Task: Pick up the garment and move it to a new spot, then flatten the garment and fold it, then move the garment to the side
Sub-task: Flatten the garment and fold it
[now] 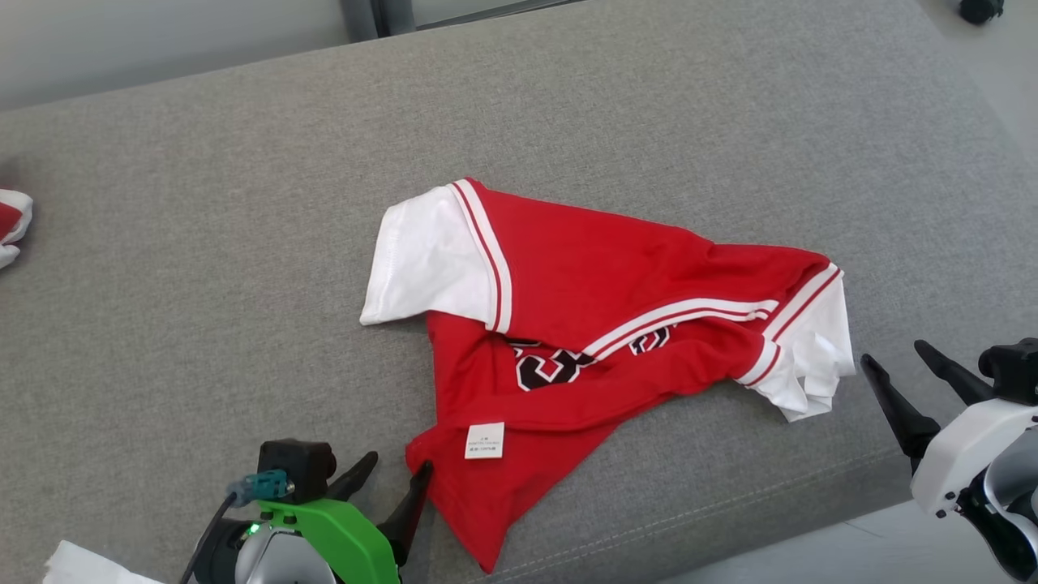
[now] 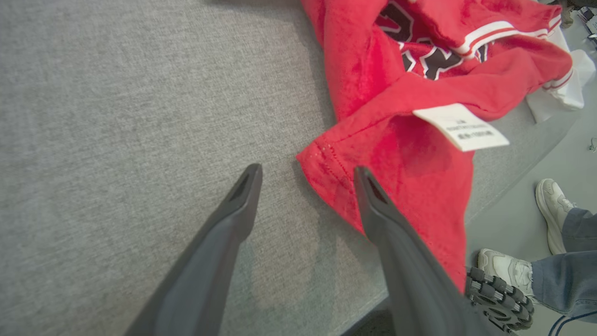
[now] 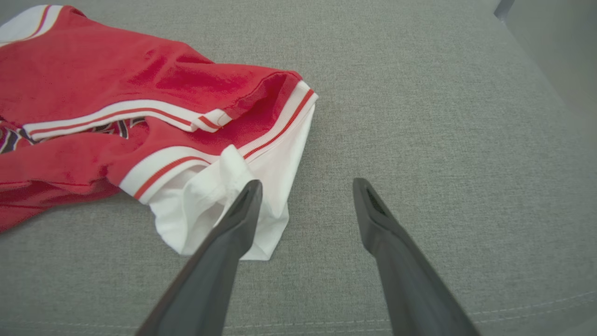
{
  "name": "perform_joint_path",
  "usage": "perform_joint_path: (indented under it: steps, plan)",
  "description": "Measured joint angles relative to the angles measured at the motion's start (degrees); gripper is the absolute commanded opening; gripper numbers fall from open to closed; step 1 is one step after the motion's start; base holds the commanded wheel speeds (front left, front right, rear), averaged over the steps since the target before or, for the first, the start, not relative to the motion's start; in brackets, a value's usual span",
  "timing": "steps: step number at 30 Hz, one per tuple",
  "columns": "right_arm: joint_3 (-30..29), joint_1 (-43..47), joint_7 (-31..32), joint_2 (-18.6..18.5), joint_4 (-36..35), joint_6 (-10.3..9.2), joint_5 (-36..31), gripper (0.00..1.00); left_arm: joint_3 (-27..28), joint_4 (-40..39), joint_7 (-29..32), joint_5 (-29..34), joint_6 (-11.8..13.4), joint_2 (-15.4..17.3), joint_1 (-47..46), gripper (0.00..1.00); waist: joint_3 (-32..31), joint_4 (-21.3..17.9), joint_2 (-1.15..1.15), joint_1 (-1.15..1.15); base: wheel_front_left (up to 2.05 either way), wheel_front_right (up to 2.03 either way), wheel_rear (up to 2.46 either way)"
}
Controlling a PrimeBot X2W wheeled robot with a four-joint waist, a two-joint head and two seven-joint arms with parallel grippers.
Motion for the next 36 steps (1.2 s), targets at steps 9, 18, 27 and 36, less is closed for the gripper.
perform_joint_path:
  steps: [9,18,27,36]
  plan:
    - [-0.7,1.3,0.0,0.1,-1.3,-0.59,0.7,1.00,-0.2,2.4,1.5,-0.2,-0.8,0.2,-2.8,1.00,2.0,-2.1,0.00,0.00,0.00,0.00,0.00]
    - [-1.7,2.6,-0.1,0.0,-1.6,-1.62,1.1,1.00,-1.5,3.4,3.3,-1.7,-2.6,0.2,-3.8,0.99,2.6,-2.4,0.00,0.00,0.00,0.00,0.00]
    - [-2.3,3.6,-0.3,-0.2,-1.6,-2.12,1.5,1.00,-2.5,4.1,4.5,-2.7,-3.5,-0.4,-4.0,0.35,2.2,-0.8,0.00,0.00,0.00,0.00,0.00]
    - [-1.3,3.7,0.4,-0.4,-1.7,-2.02,1.5,1.00,-2.8,4.4,4.5,-3.3,-4.0,-1.3,-4.1,0.12,2.0,0.2,0.00,0.00,0.00,0.00,0.00]
